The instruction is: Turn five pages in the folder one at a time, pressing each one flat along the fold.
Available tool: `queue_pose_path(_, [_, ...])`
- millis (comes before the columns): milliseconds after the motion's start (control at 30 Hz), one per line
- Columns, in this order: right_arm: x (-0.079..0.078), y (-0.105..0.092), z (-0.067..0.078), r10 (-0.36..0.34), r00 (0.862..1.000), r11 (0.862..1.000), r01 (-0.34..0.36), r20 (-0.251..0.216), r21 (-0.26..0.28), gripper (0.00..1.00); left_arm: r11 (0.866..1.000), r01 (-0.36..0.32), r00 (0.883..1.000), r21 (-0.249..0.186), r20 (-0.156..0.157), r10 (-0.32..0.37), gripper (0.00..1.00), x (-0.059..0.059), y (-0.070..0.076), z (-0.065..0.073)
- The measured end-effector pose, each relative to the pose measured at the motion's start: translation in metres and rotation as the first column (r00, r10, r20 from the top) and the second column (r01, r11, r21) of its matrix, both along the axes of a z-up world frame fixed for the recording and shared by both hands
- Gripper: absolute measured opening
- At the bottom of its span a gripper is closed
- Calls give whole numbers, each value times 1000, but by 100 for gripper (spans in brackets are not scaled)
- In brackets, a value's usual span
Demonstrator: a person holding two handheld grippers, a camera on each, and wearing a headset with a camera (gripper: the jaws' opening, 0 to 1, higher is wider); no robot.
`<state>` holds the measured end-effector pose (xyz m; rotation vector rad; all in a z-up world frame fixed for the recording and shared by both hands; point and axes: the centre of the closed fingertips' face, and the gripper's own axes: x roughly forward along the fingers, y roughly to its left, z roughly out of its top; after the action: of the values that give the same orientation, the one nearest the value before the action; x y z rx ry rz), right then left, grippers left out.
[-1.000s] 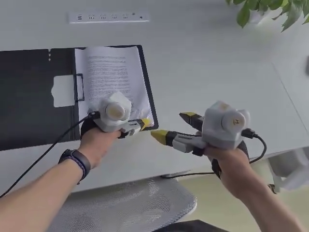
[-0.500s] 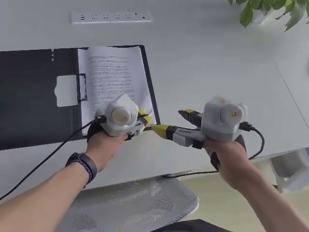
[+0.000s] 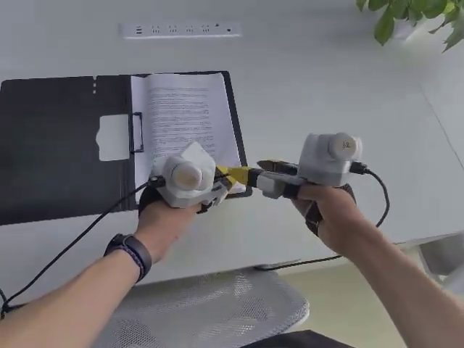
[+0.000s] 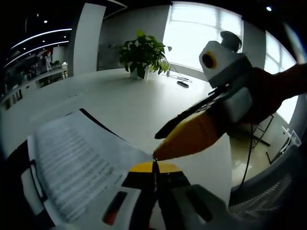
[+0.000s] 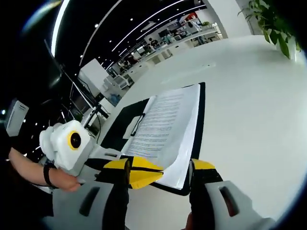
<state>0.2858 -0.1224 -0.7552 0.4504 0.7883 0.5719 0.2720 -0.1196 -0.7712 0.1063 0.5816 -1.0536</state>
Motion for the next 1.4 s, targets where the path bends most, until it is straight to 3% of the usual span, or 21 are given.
queue_pose_path(167, [15,3,-11,-67,995,994,72,-67,81,38,1000,-1,1000,-3,-2,1,0,-2,1,0])
queue_pose_path(400, [23,4,-24,-74,992,993,84,-102,89,31,1000,-8,1000,-10,-1,8,0,-3,0,2])
queue_pose_path(667, [27,6,-36,-126,979,975,152,-163,161,15,1000,-10,1000,-8,-1,10,0,-3,-1,2])
queue_pose_path(967, [27,10,-36,-122,980,976,148,-160,158,0,1000,-3,1000,2,-17,3,1,-4,0,-1])
queue_pose_path(1400, [29,7,-35,-137,975,973,166,-173,160,0,1000,12,1000,28,-18,-12,22,-14,10,3])
